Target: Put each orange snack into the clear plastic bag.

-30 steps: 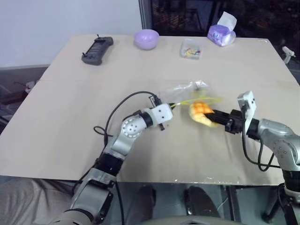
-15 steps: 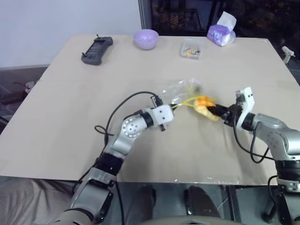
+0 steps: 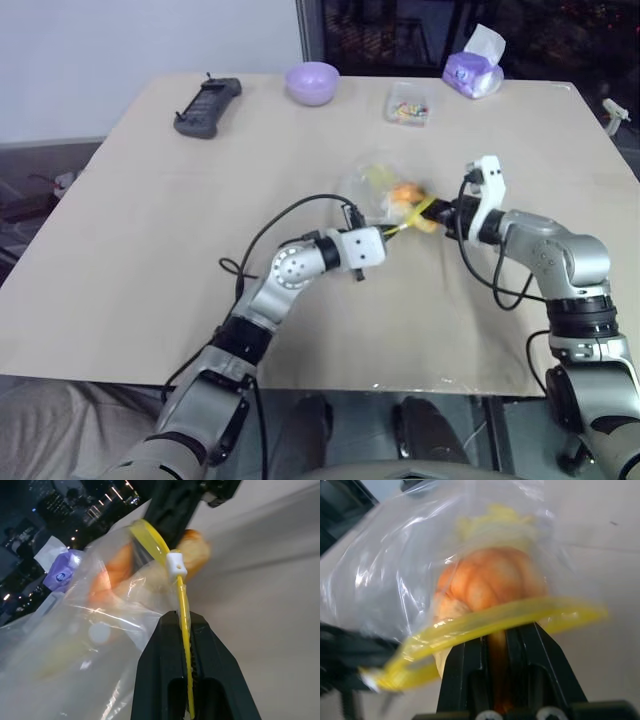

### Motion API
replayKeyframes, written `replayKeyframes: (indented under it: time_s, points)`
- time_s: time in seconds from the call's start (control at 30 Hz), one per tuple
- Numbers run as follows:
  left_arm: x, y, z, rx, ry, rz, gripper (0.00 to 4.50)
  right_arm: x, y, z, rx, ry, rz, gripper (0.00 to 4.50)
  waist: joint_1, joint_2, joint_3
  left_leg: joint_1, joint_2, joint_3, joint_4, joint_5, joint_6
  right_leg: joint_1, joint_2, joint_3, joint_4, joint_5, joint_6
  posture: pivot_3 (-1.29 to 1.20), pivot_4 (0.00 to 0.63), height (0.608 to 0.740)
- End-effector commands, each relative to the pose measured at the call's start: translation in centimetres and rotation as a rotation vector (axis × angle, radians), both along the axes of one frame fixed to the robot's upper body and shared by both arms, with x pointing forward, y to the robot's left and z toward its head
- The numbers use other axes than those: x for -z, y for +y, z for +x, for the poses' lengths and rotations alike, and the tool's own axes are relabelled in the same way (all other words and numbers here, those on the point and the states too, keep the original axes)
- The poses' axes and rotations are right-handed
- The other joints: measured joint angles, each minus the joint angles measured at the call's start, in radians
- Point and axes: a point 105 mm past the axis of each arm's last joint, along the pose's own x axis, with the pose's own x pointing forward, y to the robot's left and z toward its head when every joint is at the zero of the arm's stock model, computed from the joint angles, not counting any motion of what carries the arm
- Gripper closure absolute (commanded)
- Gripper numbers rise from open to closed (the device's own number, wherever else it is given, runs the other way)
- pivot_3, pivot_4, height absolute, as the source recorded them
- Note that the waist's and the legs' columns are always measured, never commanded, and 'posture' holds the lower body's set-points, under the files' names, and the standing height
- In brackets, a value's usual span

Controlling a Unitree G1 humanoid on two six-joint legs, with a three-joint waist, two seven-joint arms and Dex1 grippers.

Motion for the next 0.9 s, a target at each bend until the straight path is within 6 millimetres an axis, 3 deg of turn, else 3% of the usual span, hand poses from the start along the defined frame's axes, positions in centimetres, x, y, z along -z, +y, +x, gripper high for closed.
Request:
replayKeyframes:
  time_s: [0.03, 0.07, 0.1, 0.2, 0.3, 0.33, 0.47, 0.67, 0.8, 0.9]
  points:
    - [-0.9, -0.9, -0.5, 0.048, -0.037, -0.020, 4.50, -1.6, -1.4, 1.8, 0.136, -0.096, 0.011, 3.92, 0.000, 0.000, 0.000, 0.000, 0.000, 0.000, 0.000, 0.000, 0.000, 0.000, 0.000, 0.000, 0.000, 0.000, 0.000, 0.00, 0.150, 0.740]
    - [-0.9, -0.9, -0.5, 0.050, -0.037, -0.020, 4.50, -1.7, -1.7, 2.1, 0.179, -0.105, 0.037, 3.33, 0.000, 0.000, 0.000, 0.000, 0.000, 0.000, 0.000, 0.000, 0.000, 0.000, 0.000, 0.000, 0.000, 0.000, 0.000, 0.00, 0.150, 0.740]
    - [-0.9, -0.9, -0.5, 0.051, -0.036, -0.020, 4.50, -1.9, -2.0, 2.4, 0.210, -0.107, 0.065, 3.13, -0.001, 0.000, 0.000, 0.000, 0.000, 0.000, 0.000, 0.000, 0.000, 0.000, 0.000, 0.000, 0.000, 0.000, 0.000, 0.00, 0.150, 0.740]
    - [-0.9, -0.8, -0.4, 0.040, -0.033, -0.027, 4.50, -2.2, -2.6, 2.4, 0.252, -0.102, 0.124, 1.89, -0.001, 0.000, 0.000, 0.000, 0.000, 0.000, 0.000, 0.000, 0.000, -0.001, 0.000, 0.001, 0.001, 0.000, 0.000, 0.00, 0.150, 0.740]
    - [-0.9, -0.6, -0.3, 0.032, -0.030, -0.030, 4.50, -2.3, -2.4, 1.6, 0.215, -0.109, 0.135, 0.36, -0.002, 0.000, 0.000, 0.000, 0.000, 0.000, 0.000, 0.000, 0.000, -0.001, 0.000, 0.001, 0.000, 0.000, 0.000, 0.00, 0.150, 0.740]
    - [-0.9, -0.6, -0.2, 0.030, -0.030, -0.030, 4.50, -2.3, -2.3, 1.2, 0.193, -0.111, 0.132, 0.09, -0.002, 0.000, 0.000, 0.000, 0.000, 0.000, 0.000, 0.000, 0.000, -0.001, 0.000, 0.001, 0.001, 0.000, 0.000, 0.00, 0.150, 0.740]
    - [-0.9, -0.6, -0.1, 0.022, -0.030, -0.032, 4.50, -1.6, -2.6, -1.6, 0.037, -0.130, 0.002, 0.09, 0.005, 0.001, 0.000, -0.001, 0.000, 0.000, 0.000, 0.000, 0.000, -0.001, 0.000, 0.000, 0.000, 0.000, 0.000, 0.00, 0.150, 0.740]
    - [-0.9, -0.6, 0.1, 0.016, -0.023, -0.042, 4.50, -1.0, -7.1, -5.6, -0.134, -0.168, -0.126, 0.09, 0.006, 0.001, 0.000, -0.001, -0.001, 0.000, 0.000, 0.000, 0.000, 0.000, -0.001, 0.000, -0.001, 0.000, 0.000, 0.00, 0.150, 0.740]
    - [-0.9, -0.8, 0.1, 0.020, -0.022, -0.047, 4.50, 1.1, -11.3, -4.6, -0.052, -0.180, -0.372, 0.09, -0.005, 0.001, 0.000, 0.001, 0.000, 0.002, 0.000, 0.000, 0.000, 0.000, 0.000, 0.002, 0.000, 0.000, 0.000, 0.00, 0.150, 0.740]
    - [-0.9, -1.0, 0.1, 0.021, -0.021, -0.049, 4.50, 2.8, -12.7, -2.8, 0.012, -0.239, -0.585, 0.09, -0.005, 0.001, 0.000, 0.002, 0.000, 0.002, 0.000, 0.000, 0.000, 0.001, 0.000, 0.002, 0.000, 0.000, 0.000, 0.00, 0.150, 0.740]
